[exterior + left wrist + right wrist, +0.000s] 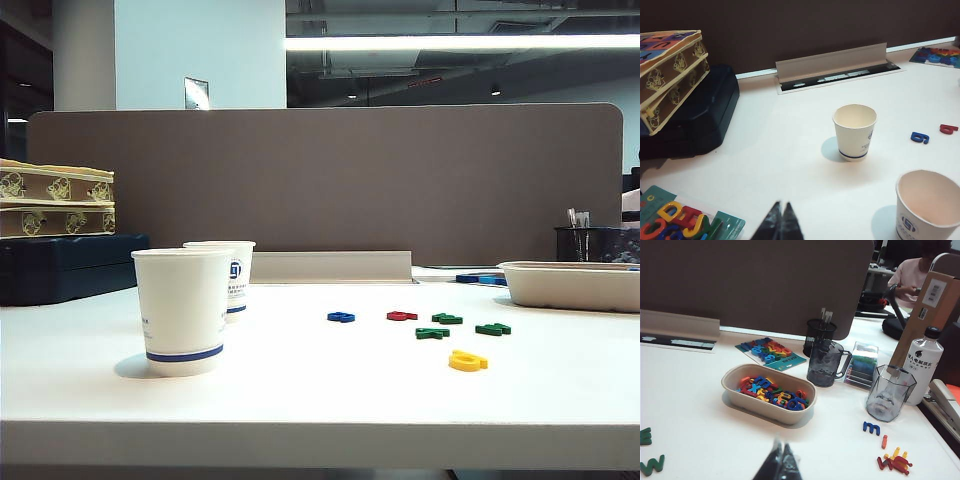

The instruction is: Pick up the letter "c" and put it in the paper cup.

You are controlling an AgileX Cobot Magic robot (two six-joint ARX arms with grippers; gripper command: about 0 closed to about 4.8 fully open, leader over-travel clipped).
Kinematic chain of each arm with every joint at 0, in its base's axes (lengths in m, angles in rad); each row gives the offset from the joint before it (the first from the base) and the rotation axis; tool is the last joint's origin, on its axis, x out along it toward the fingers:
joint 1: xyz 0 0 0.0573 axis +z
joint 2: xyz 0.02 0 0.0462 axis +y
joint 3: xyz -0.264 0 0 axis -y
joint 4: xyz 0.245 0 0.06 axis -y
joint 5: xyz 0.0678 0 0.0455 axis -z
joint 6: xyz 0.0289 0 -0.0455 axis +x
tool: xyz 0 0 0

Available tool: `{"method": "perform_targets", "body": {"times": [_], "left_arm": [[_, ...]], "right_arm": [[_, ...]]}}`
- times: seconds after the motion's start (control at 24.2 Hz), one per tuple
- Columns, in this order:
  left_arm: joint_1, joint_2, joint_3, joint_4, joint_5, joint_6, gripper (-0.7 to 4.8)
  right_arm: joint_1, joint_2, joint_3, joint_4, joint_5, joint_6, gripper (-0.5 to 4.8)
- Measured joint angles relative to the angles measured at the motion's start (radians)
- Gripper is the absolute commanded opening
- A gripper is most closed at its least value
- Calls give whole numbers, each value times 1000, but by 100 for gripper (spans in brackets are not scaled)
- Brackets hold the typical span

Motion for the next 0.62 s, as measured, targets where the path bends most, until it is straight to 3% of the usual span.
{"method": "perform_targets", "body": {"times": [0.37,0.62], "left_arm": [[0,1,-116,188,-13,-3,-6],[0,14,-177,288,-27,-27,-6]], "right_arm": [[0,-42,-11,-20,-7,48,31],[1,-39,-95,54,-76,67,32]]}}
